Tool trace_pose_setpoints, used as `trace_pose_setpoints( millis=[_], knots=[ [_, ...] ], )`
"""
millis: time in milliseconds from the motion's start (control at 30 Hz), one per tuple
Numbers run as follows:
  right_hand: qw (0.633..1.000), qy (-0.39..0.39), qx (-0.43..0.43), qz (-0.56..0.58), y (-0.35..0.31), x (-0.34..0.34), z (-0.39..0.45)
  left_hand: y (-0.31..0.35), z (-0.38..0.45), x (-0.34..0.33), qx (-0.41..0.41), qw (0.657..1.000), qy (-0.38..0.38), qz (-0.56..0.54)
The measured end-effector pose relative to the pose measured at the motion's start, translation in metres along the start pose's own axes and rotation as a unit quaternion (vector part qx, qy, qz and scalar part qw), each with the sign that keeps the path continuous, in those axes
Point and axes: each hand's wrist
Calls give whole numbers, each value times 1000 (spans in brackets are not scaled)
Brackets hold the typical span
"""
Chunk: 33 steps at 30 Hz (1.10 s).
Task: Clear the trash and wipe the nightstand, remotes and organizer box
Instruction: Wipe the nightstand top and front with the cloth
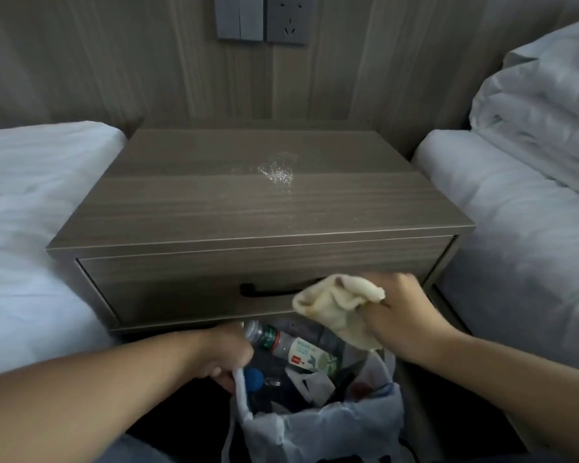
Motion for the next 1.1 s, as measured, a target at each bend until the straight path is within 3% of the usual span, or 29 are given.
trace_pose_setpoints(
  millis=[133,200,267,400,500,700,1100],
  knots=[
    [974,174,-12,146,-54,54,47,-6,-3,11,12,997,29,71],
    [960,245,12,132,-77,78,82,-11,-3,11,19,999,9,35],
    [961,267,29,65,-92,91,122,-12,-1,6,32,998,-17,-41],
    [976,149,-30,-155,-81,82,217,-20,8,9,63,989,-49,-121],
    [973,24,-106,-205,-65,61,259,-23,3,17,56,995,-18,-80],
    [991,-63,-68,-92,-74,41,264,-16,-3,21,26,999,7,-22],
    [985,-121,21,-124,-73,46,135,-23,-9,23,53,995,0,-82]
  ],
)
Point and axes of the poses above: each hand's wrist, its own z-axis towards the middle knuckle, its own x-axis out of the back of the hand, y = z × x, and after that the axes turned 11 degrees about -y, right-handed
